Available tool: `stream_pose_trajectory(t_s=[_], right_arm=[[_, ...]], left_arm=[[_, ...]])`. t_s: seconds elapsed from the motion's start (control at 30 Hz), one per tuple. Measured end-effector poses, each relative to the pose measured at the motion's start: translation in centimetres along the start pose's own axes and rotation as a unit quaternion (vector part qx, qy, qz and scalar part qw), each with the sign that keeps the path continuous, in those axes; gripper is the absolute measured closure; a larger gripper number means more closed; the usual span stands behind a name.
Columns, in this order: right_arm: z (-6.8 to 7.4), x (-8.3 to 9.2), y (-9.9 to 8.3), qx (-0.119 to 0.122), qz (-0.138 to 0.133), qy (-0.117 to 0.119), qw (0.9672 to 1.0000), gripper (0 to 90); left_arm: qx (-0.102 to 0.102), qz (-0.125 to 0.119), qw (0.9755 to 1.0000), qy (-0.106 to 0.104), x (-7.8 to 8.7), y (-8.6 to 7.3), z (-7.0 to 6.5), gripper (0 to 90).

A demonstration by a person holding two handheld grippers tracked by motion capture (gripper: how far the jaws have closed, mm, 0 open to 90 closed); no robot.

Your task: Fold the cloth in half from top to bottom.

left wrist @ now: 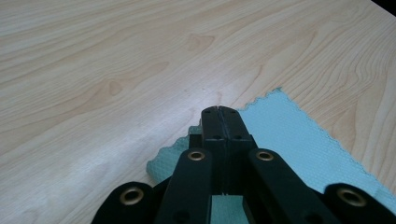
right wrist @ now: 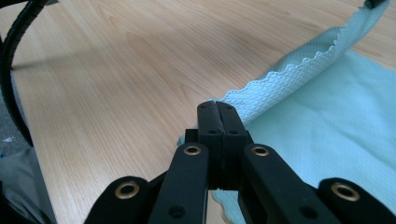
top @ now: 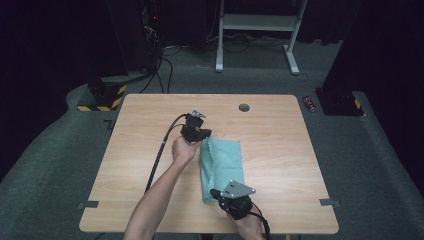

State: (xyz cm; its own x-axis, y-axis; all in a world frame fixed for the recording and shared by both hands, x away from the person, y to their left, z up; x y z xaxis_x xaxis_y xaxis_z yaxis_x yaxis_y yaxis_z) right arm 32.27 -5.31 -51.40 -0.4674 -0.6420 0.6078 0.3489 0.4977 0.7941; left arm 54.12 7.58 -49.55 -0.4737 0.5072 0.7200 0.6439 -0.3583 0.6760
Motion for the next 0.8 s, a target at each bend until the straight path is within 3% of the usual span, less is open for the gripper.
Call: stream_pose_trajectory(t_s=[0.43,0.8], right_arm=[[-2.0,1.9,-2.7,-0.019,-0.006,-0.033,0.9993,90.0],[-3.1,2.6,-4.5,-0.04,-0.001,-0.044,0.9982,90.0]], left_arm=[[-0.012,0.013,0.9997,-0.015,-2.9,1.1,-2.9,90.0],[-0.033,0.032,0.9987,-0.021,-5.7,1.5,-5.1,90.0]])
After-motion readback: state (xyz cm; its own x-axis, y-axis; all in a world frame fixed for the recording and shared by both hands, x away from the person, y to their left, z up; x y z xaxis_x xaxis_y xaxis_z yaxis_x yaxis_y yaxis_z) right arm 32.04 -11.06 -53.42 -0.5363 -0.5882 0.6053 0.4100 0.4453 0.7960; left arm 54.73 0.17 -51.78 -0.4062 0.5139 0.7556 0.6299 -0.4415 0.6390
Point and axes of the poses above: each handheld gripper's, and its own axes: x roughly backward along the jaws, y roughly out of its top, z roughly to its left, the point moved 5 cm from there along -x, roughly forward along the jaws, and after that the axes turned 3 degrees about z, right-handed, at the moved point
